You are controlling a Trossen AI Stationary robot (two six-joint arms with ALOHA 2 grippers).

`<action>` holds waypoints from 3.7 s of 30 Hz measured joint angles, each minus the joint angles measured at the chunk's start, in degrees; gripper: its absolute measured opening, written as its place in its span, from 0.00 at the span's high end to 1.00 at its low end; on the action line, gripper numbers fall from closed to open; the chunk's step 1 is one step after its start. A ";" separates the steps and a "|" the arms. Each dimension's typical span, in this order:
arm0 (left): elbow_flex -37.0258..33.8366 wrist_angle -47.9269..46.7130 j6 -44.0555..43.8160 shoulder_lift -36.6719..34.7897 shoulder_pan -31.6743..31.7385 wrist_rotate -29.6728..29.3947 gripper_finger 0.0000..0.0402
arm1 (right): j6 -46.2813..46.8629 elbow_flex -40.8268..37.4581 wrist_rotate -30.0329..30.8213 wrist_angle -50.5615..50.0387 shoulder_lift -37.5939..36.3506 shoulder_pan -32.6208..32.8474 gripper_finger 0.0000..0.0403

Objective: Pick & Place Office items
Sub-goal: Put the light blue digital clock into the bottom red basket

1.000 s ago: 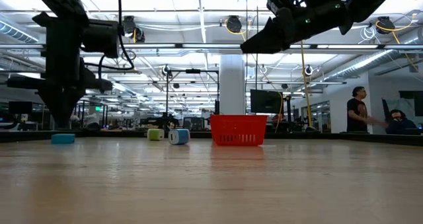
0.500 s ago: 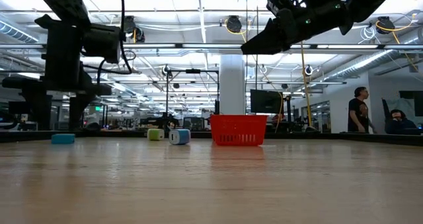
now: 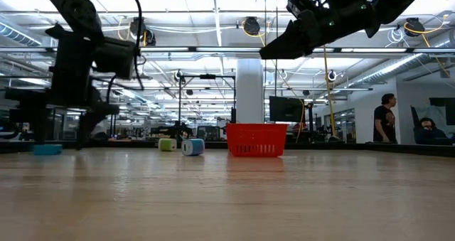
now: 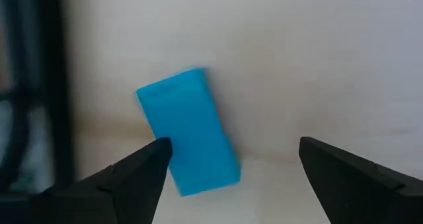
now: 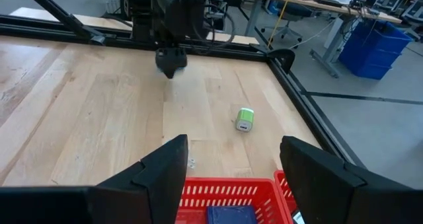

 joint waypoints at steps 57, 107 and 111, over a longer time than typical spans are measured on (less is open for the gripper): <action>-1.61 1.92 5.01 -1.42 -1.73 3.04 0.38 | -0.03 -0.04 -0.01 -1.32 0.00 0.00 0.43; 7.09 73.59 34.64 6.38 -16.18 36.52 0.62 | -17.08 0.02 -16.63 34.26 19.02 10.87 0.43; 11.64 69.78 40.40 9.33 -16.68 38.84 0.62 | -16.49 0.02 -17.55 32.97 18.95 11.45 0.43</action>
